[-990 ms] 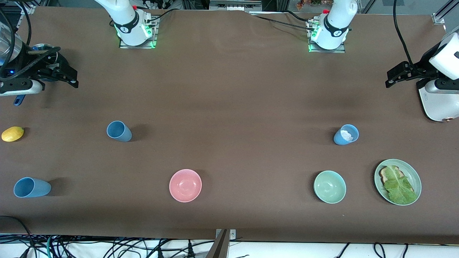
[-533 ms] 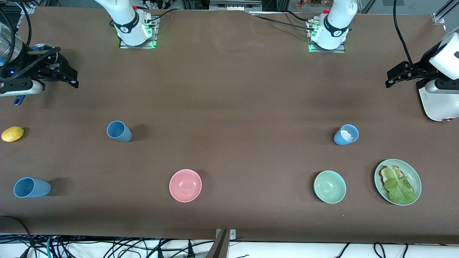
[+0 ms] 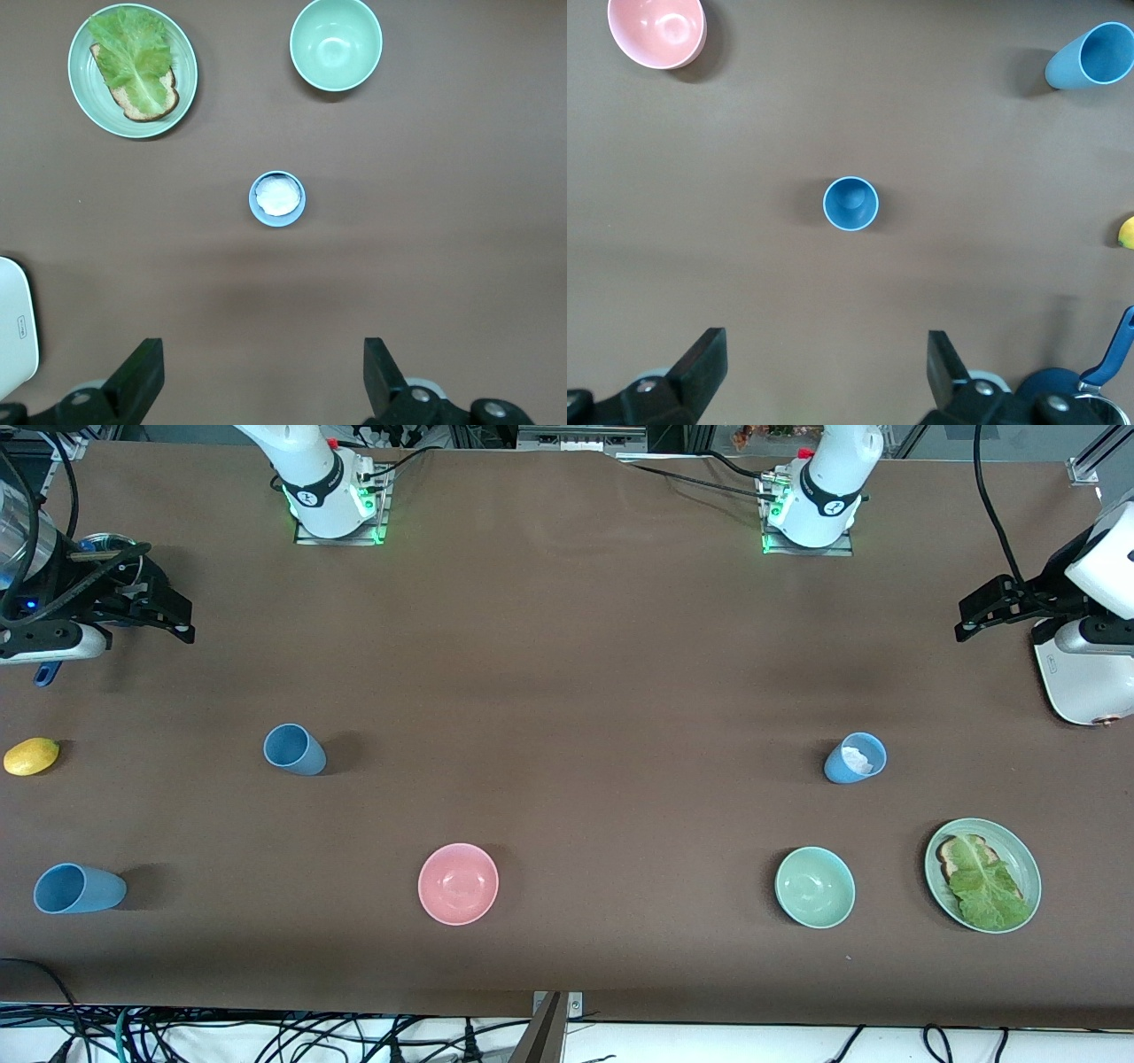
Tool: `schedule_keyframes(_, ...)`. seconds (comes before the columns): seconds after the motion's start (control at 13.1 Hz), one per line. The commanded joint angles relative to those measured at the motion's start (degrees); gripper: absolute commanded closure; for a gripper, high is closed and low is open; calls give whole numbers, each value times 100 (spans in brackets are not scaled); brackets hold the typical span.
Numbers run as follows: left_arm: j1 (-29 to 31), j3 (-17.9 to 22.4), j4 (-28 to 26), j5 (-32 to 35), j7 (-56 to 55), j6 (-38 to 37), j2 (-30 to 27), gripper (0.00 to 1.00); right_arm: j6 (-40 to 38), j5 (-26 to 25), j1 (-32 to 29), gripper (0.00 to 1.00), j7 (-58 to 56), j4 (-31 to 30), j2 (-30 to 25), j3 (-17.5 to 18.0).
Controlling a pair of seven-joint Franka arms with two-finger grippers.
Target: Stack blue cups with both arms
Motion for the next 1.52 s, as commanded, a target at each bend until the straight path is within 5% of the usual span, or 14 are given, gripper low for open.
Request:
schedule_keyframes(0.0,28,-22,180,-60,83,-89,154,1,-12,-78,30,0,-6,25,-14,-6)
schedule_keyframes(0.84,37,-4,4,-60,83,876,680,1,14,-43,30,0,-6,-2,-14,-6)
schedule_keyframes(1.45,-25,-22,-1410,-69,-92,2994,971,1,14,-43,30,0,-6,-2,-23,-6)
